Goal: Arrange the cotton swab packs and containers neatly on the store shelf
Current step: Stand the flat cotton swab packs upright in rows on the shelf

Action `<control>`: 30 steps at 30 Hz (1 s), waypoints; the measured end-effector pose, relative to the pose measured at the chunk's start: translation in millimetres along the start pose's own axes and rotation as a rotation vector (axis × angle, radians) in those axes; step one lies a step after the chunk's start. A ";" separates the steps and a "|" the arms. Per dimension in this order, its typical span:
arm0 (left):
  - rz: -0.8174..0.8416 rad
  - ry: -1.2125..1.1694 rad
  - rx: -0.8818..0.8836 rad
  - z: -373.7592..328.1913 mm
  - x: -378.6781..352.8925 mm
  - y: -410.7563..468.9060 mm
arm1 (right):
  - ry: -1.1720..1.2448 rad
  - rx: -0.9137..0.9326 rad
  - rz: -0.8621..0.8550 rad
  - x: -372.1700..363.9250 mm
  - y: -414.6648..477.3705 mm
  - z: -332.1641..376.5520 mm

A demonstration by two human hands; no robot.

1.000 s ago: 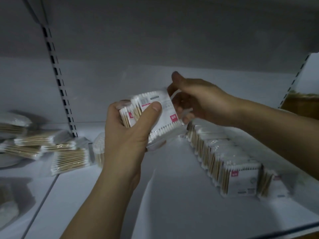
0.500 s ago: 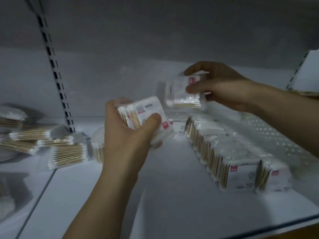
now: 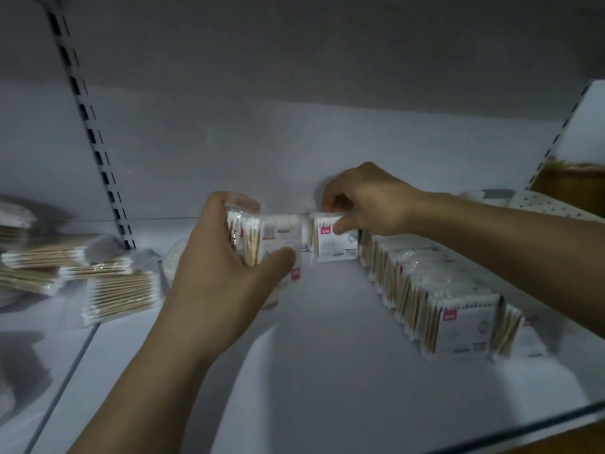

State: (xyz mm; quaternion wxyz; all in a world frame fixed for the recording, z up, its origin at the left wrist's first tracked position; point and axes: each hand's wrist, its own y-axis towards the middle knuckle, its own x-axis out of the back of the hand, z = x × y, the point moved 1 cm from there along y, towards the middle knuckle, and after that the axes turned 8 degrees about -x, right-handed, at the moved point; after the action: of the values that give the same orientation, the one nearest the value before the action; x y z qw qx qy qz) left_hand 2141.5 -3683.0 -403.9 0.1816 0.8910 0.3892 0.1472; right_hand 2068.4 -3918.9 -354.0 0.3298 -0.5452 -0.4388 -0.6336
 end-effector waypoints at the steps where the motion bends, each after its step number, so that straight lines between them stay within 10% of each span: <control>1: -0.005 -0.024 0.008 -0.5 2.5 -0.1 | -0.013 0.011 -0.005 -0.8 0.3 0.2; 12: 0.000 -0.242 0.030 -7.6 2.6 -1.8 | -0.065 0.091 -0.007 -0.1 -3.9 1.0; 17: -0.103 -0.245 -0.056 -16.1 -0.9 -3.4 | 0.697 0.011 0.039 26.4 -36.5 42.7; 25: -0.203 -0.217 -0.054 -18.7 -3.8 -6.4 | 1.059 -0.075 0.104 38.1 -44.8 42.1; 30: -0.244 -0.221 -0.020 -7.2 4.1 -0.9 | 0.485 -0.159 -0.057 41.3 -33.9 7.8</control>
State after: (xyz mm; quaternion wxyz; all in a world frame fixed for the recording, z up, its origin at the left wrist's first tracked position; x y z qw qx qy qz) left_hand 2140.6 -3677.8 -397.4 0.2486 0.8460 0.4708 0.0292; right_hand 2033.4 -3895.8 -319.9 0.3634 -0.3890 -0.3109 -0.7873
